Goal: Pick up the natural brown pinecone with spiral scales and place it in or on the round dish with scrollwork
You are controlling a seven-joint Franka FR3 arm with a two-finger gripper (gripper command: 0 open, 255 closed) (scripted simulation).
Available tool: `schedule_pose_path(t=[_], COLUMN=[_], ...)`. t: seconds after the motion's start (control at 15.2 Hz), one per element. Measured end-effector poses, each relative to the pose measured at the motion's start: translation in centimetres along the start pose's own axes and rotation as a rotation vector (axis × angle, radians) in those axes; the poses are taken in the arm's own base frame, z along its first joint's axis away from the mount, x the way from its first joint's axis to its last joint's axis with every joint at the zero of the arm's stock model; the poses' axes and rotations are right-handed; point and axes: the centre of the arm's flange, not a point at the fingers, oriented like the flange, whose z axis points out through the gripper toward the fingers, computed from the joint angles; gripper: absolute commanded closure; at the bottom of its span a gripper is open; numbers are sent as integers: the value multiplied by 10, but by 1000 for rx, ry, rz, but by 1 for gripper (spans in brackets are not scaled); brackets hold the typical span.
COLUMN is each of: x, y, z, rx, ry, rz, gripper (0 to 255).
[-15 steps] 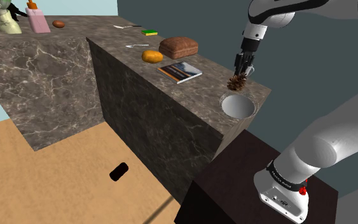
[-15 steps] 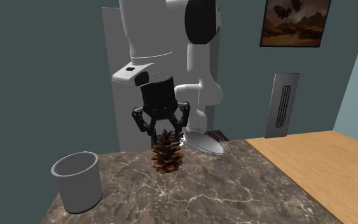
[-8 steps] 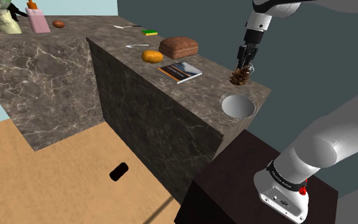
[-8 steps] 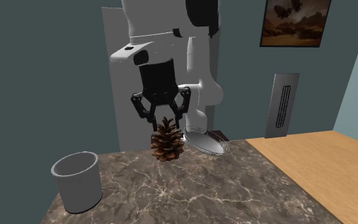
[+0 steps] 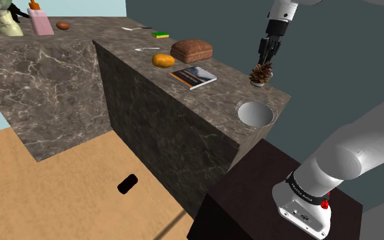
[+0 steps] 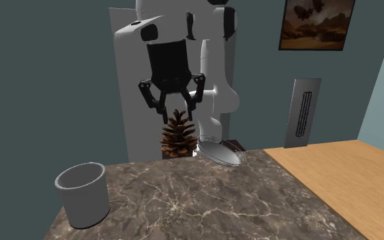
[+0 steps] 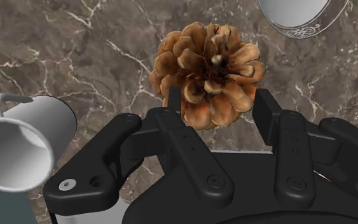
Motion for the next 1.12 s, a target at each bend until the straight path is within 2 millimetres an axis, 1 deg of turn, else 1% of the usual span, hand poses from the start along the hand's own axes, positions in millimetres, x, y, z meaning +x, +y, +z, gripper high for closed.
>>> schedule_pose_path(t=[0.13,0.26,0.46,0.59,0.66,0.92,1.06,1.12], x=[-2,-13,-39,-61,-68,-105,-122,-126], y=[0,-12,-36,-54,-62,-101,-117,-121], z=[-10,-13,-18,-17,-22,-25,-26,-24], rx=[0,0,1,1,1,1,1,0], ry=[0,0,0,0,0,0,0,0], rz=[0,-1,-1,-1,-1,-1,-1,-1], gripper=[255,255,255,255,255,255,255,255])
